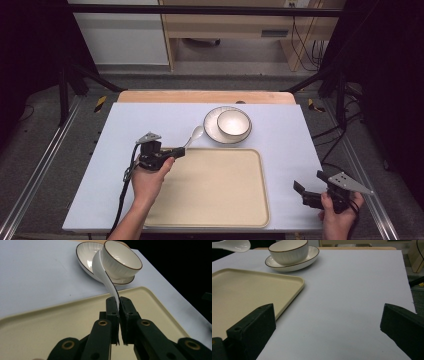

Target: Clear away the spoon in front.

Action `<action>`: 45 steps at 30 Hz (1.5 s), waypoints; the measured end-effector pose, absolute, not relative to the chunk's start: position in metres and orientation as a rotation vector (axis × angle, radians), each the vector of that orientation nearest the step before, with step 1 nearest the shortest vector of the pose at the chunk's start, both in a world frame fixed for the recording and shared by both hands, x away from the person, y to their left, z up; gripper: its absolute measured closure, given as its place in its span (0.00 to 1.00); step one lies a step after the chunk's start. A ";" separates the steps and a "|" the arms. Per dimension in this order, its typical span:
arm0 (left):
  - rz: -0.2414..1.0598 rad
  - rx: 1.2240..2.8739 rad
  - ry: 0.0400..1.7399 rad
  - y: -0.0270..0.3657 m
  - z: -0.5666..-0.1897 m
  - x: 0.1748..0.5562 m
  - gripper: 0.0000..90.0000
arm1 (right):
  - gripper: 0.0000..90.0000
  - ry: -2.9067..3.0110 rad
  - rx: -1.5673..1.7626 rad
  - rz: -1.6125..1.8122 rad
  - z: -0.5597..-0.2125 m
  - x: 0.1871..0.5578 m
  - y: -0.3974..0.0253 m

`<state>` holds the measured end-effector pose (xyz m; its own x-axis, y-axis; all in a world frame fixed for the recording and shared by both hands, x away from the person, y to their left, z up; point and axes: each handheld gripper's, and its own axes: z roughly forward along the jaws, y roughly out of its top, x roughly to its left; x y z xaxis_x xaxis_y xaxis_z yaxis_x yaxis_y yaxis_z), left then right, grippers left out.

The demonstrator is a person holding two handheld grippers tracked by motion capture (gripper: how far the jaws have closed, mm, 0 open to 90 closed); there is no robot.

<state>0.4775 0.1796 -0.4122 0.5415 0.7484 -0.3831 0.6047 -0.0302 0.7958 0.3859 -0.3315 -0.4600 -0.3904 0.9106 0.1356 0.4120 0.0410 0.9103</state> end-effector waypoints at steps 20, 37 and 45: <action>0.267 1.723 1.247 0.232 -0.449 0.436 0.96 | 0.01 1.854 1.328 1.312 -0.460 0.388 -0.326; 0.396 1.742 1.286 0.243 -0.469 0.421 0.95 | 0.01 1.863 1.327 1.309 -0.461 0.388 -0.323; 0.498 1.813 1.312 0.238 -0.472 0.422 0.76 | 0.01 1.854 1.326 1.311 -0.461 0.388 -0.324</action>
<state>0.4222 0.2380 -0.4724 0.3780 0.9144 -0.1448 0.5884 -0.1166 0.8001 0.3877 -0.3240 -0.4608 -0.3959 0.9097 0.1256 0.4215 0.0585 0.9049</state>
